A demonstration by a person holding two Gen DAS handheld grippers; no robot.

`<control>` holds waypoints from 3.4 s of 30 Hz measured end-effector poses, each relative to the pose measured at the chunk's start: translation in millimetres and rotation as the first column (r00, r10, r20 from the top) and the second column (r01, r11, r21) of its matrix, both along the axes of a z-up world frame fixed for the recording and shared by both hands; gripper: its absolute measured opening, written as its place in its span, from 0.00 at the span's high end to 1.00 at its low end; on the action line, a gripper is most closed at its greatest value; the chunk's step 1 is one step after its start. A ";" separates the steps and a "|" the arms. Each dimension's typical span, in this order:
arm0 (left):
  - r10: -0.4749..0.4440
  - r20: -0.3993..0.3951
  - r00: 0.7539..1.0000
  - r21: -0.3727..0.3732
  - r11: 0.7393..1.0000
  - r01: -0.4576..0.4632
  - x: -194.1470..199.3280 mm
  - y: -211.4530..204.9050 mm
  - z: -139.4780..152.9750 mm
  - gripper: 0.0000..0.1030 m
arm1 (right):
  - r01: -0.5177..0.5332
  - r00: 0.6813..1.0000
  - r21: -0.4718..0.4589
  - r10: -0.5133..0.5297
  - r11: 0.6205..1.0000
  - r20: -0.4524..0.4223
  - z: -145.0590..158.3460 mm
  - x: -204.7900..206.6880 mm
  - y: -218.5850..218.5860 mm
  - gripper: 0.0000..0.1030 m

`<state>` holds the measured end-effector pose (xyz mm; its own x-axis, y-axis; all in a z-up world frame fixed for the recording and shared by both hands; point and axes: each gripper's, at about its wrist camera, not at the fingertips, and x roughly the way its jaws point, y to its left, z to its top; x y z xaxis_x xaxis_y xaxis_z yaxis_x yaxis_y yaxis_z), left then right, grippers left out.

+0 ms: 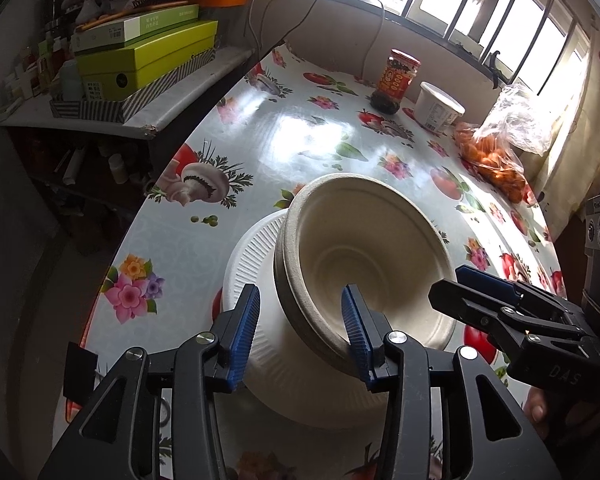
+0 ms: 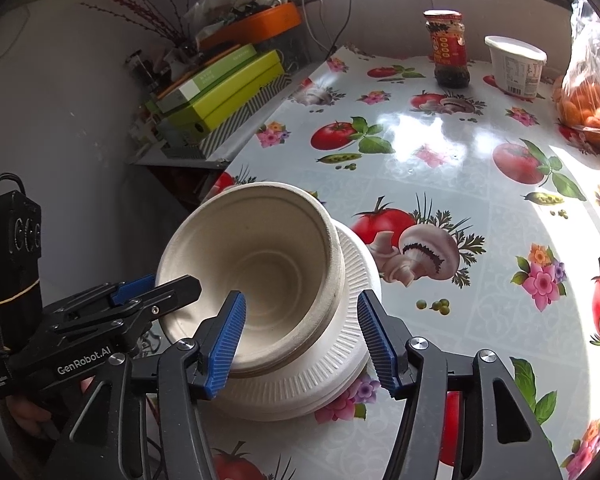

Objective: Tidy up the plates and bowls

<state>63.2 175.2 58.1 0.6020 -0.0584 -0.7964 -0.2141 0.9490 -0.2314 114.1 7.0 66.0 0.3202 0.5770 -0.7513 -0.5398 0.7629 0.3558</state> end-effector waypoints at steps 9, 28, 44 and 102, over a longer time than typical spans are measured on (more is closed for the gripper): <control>0.014 0.033 0.999 0.028 0.999 -0.015 -15.8 -9.0 8.8 0.56 | -0.001 0.999 0.019 0.000 1.000 0.044 8.2 -12.8 -11.2 0.36; 0.034 0.092 0.995 0.131 0.990 -0.046 -66.5 -37.7 -0.6 0.56 | -0.014 0.979 -0.014 0.017 1.000 0.205 4.1 -58.1 -55.8 0.35; 0.020 0.060 0.998 0.199 0.979 -0.031 -96.4 -62.0 -37.7 0.56 | -0.035 0.976 -0.130 0.061 0.991 0.208 -33.7 -84.9 -62.2 0.35; 0.076 0.008 0.997 0.221 0.972 -0.076 -92.2 -84.9 -60.6 0.48 | 0.040 0.972 -0.266 0.024 0.963 0.233 -62.2 -101.1 -60.6 0.15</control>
<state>-29.0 90.3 -2.5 0.5975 0.1648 -0.7848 -0.2879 0.9575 -0.0181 13.0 -53.5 3.8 0.5078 0.3621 -0.7816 -0.5764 0.8172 0.0041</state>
